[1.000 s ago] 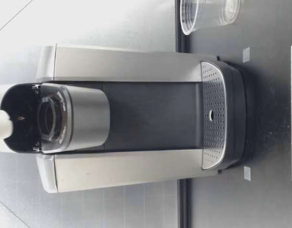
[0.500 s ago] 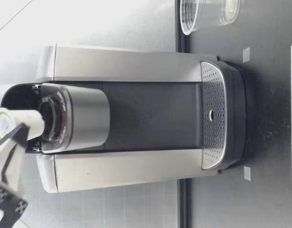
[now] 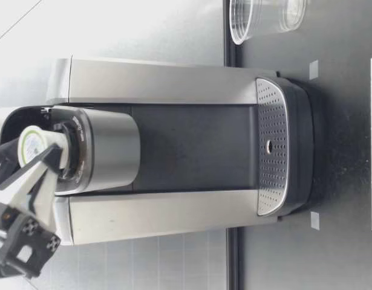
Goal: Place the coffee capsule inside the capsule container, then place the cup onto the center of the cup tray, then push the 'Hot Water' and 'Travel Mug' buttons.
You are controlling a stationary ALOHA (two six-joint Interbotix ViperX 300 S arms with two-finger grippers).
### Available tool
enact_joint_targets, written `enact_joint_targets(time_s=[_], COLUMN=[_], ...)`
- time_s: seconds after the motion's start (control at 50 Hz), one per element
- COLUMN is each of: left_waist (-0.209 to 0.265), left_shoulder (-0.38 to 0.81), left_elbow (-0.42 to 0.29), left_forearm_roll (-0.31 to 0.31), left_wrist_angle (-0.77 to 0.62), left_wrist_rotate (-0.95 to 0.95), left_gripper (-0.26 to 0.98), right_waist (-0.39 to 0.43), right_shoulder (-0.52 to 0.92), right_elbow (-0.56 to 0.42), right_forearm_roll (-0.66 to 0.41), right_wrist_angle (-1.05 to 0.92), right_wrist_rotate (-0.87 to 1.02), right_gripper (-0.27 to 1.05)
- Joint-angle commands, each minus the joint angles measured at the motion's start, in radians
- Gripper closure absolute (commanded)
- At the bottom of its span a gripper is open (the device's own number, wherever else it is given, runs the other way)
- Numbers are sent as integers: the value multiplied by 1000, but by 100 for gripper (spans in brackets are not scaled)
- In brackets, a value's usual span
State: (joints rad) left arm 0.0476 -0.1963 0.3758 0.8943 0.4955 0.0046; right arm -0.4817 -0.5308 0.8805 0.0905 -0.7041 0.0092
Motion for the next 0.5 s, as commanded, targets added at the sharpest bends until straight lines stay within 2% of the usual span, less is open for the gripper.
enact_joint_targets(time_s=[0.0,0.48], left_waist=[14,14], left_shoulder=[-2,-67], left_elbow=[-17,-3], left_forearm_roll=[11,15], left_wrist_angle=[9,-5], left_wrist_rotate=[-9,-43], left_gripper=[-1,-1], right_waist=[5,5], right_shoulder=[-3,23], right_elbow=[-11,-17], right_forearm_roll=[-2,-2], right_wrist_angle=[-3,-9], right_wrist_rotate=[0,3], right_gripper=[75,76])
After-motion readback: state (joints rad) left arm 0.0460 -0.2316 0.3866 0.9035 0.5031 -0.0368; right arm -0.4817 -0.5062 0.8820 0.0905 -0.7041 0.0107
